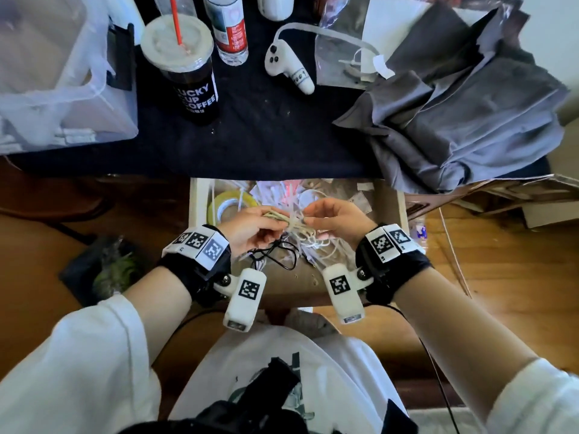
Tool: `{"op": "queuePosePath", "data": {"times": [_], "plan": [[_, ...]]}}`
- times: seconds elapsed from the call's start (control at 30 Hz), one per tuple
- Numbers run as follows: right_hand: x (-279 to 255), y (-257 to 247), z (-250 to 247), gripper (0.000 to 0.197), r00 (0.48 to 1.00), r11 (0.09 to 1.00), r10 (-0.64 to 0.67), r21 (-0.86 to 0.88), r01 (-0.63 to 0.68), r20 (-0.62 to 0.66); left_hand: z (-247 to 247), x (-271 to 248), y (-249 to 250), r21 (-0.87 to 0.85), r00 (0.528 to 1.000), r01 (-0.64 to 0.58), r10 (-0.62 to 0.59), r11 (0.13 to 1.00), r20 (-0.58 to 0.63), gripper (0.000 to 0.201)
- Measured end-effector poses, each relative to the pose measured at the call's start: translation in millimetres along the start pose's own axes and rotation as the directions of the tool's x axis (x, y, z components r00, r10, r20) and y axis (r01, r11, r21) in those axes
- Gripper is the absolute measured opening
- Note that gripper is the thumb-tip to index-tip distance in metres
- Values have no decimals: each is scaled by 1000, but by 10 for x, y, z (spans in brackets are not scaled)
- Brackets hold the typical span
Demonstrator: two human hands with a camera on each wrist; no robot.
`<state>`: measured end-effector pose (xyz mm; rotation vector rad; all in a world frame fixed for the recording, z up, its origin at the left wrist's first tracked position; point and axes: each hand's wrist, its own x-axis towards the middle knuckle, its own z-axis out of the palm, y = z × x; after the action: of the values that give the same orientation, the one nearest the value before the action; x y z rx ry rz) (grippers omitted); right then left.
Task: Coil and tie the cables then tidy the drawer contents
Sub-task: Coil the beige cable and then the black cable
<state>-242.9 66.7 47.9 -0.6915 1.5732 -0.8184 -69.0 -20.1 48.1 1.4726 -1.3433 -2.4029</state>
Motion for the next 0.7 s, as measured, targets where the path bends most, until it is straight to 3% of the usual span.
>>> {"op": "queuePosePath", "data": {"times": [0.13,0.3,0.43,0.53,0.57,0.7], "plan": [[134,381,-99,20,974,981,188,82,-178,-129,-208,69,-352,32,975,222,-223,974,19,15],[229,710,-58,21,902,894,419,223,-389,-103,-381,101,-746,112,914,403,-395,908,-92,19],[275,828,85,17,854,843,520,183,-506,-34,-339,167,-927,198,905,424,-404,884,-136,23],[257,825,254,6,815,809,573,97,-579,87,-246,222,-992,304,908,418,-406,856,-104,27],[256,836,293,11,811,808,570,87,-582,133,-213,238,-1005,323,910,411,-406,852,-86,29],[286,844,331,30,855,874,462,46,-485,236,-148,270,-1003,331,924,377,-377,865,-67,42]]}}
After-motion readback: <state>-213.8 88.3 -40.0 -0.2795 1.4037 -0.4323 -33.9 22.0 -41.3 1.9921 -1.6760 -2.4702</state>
